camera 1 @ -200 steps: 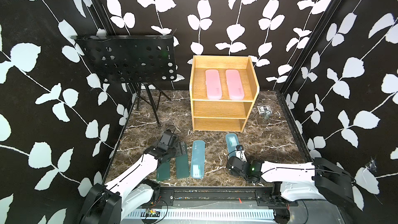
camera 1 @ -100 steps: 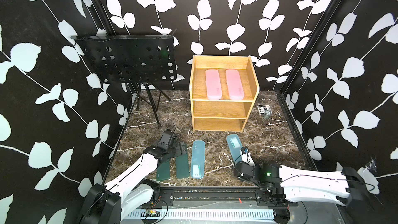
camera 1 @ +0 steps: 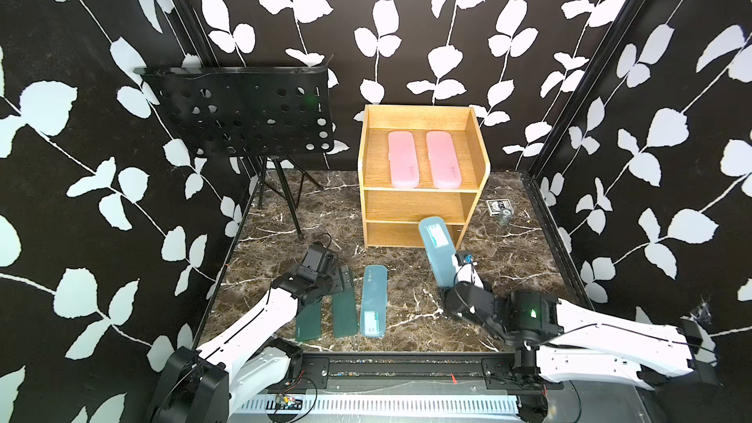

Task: Place the pencil cases on the shelf according to color
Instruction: Pick up the pencil case from the center of the board, then place the pencil case on the shelf.

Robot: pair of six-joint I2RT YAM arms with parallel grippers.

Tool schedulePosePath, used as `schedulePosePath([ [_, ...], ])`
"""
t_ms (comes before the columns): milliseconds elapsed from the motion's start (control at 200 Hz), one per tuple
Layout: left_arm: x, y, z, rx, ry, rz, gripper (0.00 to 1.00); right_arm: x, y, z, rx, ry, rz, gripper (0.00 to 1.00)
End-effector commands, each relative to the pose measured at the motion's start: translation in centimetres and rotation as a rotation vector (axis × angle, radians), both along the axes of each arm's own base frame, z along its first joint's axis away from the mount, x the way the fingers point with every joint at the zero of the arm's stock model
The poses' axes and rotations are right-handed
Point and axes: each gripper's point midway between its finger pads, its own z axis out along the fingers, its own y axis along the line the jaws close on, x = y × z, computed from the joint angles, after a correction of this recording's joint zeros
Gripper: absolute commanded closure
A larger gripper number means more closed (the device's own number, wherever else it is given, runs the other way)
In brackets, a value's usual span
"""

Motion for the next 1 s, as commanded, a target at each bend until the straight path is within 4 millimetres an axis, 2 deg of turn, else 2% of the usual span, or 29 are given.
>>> schedulePosePath([
  [0, 0.9, -0.7, 1.1, -0.013, -0.026, -0.014, 0.01, 2.6, 1.2, 1.3, 0.03, -0.009, 0.019, 0.34],
  [255, 1.9, -1.6, 1.1, -0.044, -0.027, -0.013, 0.01, 9.9, 5.6, 0.7, 0.13, 0.028, 0.004, 0.34],
  [375, 2.1, -2.1, 1.4, -0.058, -0.024, -0.024, 0.01, 12.8, 4.7, 0.0, 0.076, 0.034, -0.087, 0.35],
  [480, 2.0, -2.0, 1.4, -0.054, -0.026, -0.027, 0.01, 14.1, 3.8, -0.3, 0.065, 0.04, -0.146, 0.31],
  [545, 1.9, -1.8, 1.2, -0.043, -0.023, -0.028, 0.01, 14.4, 3.4, -0.1, 0.078, 0.035, -0.168, 0.23],
  [710, 1.6, -1.8, 0.9, -0.035, -0.016, -0.041, 0.01, 14.3, 3.8, 1.7, 0.126, 0.007, -0.137, 0.03],
  [825, 1.6, -1.8, 1.0, -0.028, -0.019, -0.053, 0.01, 13.4, 3.5, 3.3, 0.159, -0.004, -0.11, 0.01],
  [995, 1.6, -1.7, 1.2, -0.022, -0.028, -0.059, 0.01, 10.8, 2.2, 5.4, 0.219, -0.004, -0.079, 0.01],
])
